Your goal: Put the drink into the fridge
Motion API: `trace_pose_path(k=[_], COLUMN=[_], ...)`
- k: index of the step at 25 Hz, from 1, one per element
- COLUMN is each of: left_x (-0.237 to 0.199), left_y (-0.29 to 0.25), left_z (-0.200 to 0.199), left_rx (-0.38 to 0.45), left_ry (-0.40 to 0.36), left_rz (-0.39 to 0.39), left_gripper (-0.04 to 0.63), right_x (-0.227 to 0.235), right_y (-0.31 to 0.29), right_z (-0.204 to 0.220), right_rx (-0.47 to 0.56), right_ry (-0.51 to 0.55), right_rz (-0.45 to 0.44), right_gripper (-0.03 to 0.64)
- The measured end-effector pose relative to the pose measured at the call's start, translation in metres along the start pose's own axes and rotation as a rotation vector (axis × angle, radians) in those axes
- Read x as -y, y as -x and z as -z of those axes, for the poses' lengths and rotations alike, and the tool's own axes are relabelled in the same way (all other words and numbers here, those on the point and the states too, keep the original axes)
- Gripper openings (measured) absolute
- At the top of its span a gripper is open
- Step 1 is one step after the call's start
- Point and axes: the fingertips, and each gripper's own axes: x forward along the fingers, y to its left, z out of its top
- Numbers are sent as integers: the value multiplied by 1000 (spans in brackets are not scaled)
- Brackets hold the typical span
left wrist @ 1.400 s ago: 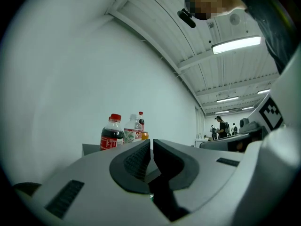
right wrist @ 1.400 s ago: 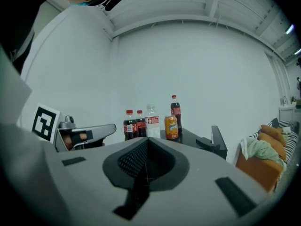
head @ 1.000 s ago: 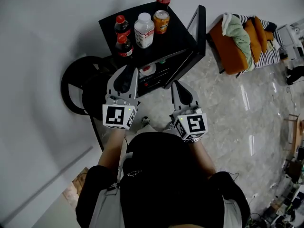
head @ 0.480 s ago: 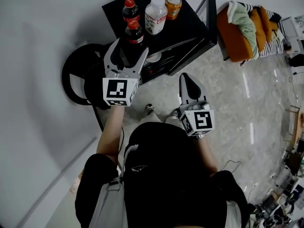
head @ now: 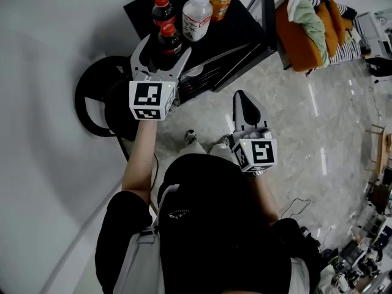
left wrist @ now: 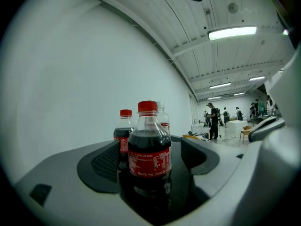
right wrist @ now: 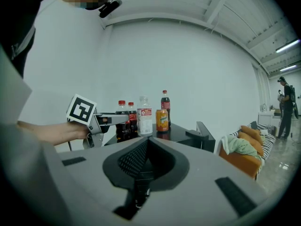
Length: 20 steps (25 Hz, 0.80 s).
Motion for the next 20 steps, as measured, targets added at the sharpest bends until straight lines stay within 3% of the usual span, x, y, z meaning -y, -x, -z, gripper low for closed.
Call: trace_pose_path(k=[14, 17, 20], left_x=[-1, -4, -6], left_y=[-15, -15, -15], left_z=[13, 13, 13], left_rx=[0, 5, 9], left_ry=[23, 33, 36], left_rz=[17, -6, -13], left_gripper=[383, 323, 319], right_x=[12, 15, 17], right_y=[3, 5, 7], right_z=[11, 12, 14], right_rx=[-20, -23, -22], right_ry=[-2, -4, -6], right_rz=[46, 54, 60], right_gripper=[14, 14, 14])
